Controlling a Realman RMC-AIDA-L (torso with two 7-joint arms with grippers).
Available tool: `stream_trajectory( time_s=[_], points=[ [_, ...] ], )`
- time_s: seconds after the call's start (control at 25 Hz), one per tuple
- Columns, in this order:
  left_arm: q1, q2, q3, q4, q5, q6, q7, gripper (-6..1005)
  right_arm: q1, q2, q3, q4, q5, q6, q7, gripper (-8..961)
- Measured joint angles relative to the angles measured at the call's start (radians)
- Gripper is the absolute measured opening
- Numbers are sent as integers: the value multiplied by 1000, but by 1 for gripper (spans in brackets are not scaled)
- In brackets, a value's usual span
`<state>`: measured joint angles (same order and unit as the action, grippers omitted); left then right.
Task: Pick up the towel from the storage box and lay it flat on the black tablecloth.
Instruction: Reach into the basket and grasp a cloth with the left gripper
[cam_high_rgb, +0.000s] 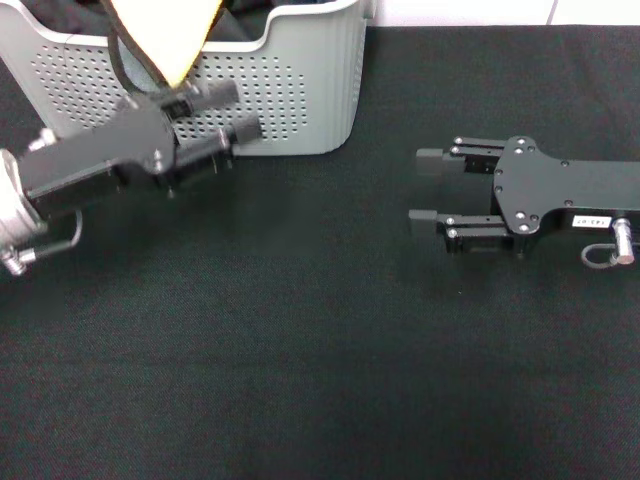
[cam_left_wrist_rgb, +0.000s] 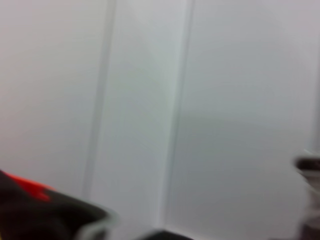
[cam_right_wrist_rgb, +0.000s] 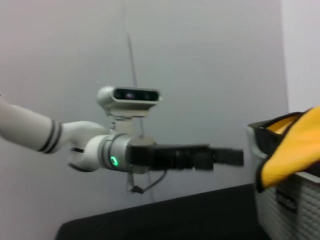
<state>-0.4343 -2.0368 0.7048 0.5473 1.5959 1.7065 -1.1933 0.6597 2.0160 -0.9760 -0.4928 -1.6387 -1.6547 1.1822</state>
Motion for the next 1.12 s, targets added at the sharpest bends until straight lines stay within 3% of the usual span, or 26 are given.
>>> stream_trajectory(
  time_s=[0.12,0.24,0.44,0.72,0.88,1.12],
  points=[
    [-7,-36,-59,55,-13,-13,20,559,-9,3,1,2,13,39,-15,719],
    [-22,-55,-61,160,-36,-21,32,559,-12,3,2,18,18,67,-27,719],
    [-81,-56,-58,305,-63,-147,10,558,-14,6,2,35,18,79,-48,718],
    [-132,-46,-58,600,-16,-442,-348,557,-12,6,-1,99,19,96,-58,718],
    [-179,-35,-43,738,215,-588,-539,557,-14,7,-4,106,19,99,-64,718],
    [-256,-49,100,791,806,-774,-798,556,-12,10,-7,120,19,95,-67,717]
  ],
)
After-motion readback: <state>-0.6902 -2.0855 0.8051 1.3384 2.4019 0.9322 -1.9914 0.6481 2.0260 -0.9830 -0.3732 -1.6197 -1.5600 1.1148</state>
